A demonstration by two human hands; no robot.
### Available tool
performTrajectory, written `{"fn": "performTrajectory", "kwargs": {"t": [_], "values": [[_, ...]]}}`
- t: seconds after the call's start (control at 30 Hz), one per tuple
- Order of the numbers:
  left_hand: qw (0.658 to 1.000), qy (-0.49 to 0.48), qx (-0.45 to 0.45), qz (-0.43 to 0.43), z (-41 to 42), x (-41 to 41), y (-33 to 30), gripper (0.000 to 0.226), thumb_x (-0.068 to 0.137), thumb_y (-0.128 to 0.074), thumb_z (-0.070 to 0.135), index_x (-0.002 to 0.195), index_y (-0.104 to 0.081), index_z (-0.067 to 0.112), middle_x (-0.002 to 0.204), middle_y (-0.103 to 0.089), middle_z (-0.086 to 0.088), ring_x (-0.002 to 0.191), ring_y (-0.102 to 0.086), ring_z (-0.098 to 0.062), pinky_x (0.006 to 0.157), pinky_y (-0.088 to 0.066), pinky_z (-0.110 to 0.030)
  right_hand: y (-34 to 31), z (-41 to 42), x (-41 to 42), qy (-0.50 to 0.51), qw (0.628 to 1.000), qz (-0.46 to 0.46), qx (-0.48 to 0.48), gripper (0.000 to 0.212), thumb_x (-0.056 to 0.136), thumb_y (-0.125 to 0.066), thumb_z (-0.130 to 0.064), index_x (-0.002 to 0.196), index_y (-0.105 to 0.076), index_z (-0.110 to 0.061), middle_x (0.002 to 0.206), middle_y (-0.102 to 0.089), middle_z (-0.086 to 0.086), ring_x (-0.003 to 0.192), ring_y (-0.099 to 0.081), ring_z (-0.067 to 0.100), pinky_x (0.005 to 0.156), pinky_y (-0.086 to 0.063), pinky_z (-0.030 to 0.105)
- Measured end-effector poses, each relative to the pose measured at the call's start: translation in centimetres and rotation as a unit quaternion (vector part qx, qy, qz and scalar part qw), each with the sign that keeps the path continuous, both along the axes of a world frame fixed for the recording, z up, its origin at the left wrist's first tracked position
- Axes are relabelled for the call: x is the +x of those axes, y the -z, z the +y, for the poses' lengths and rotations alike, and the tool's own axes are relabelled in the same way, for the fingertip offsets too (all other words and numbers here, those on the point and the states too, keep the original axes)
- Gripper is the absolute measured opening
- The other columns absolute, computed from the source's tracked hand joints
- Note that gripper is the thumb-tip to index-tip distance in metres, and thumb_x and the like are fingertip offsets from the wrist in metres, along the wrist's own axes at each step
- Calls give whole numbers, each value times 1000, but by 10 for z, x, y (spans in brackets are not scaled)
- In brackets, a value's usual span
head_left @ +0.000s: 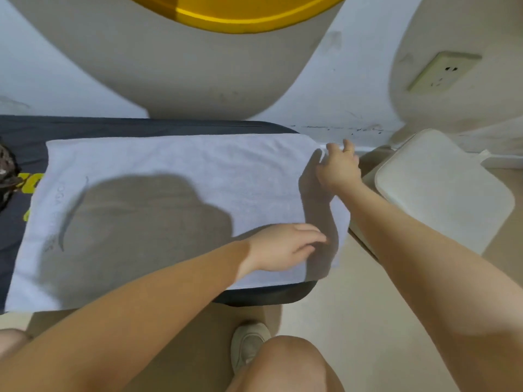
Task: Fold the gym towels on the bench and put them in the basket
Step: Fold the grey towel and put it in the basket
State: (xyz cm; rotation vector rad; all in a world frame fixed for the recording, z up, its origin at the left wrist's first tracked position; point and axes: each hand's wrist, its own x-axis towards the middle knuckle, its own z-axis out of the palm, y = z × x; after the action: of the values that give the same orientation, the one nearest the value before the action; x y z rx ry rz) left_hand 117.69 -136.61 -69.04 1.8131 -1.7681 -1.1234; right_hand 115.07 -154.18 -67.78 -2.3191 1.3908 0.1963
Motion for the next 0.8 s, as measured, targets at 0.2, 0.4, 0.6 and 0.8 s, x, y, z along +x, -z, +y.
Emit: {"fn": "performTrajectory", "kwargs": {"t": [0.2,0.4,0.6,0.8], "values": [[969,-193,-49,-143,79,83,5,41,89,-33,12,120,-60,2,125,-59,-15,116,-56,-30,102,-41,-36,16,90,80,-195,968,-148,45,39,97,-41,-25,133,-45,-9,149,-29,19,141,-21,30,108,-28,34],[886,-402,27,-230,186,142,6,49,88,-33,29,120,-57,1,127,-53,-19,116,-49,-38,100,-38,-45,22,186,162,-359,907,-183,119,30,91,-45,-8,117,-59,-6,135,-43,13,132,-35,26,97,-27,19],[758,-558,125,-312,276,161,11,40,91,-53,22,126,-47,5,126,-46,-17,112,-44,-36,88,-39,-45,33,269,220,-481,850,-175,126,31,92,-40,-11,115,-62,-12,130,-51,15,127,-43,30,103,-38,39],[720,-609,151,-297,314,163,27,39,89,-54,41,108,-55,7,116,-46,-14,106,-44,-31,86,-39,-39,31,315,266,-623,778,-82,-5,28,96,-41,-26,122,-51,-24,128,-46,-1,106,-55,27,86,-49,38]]}}
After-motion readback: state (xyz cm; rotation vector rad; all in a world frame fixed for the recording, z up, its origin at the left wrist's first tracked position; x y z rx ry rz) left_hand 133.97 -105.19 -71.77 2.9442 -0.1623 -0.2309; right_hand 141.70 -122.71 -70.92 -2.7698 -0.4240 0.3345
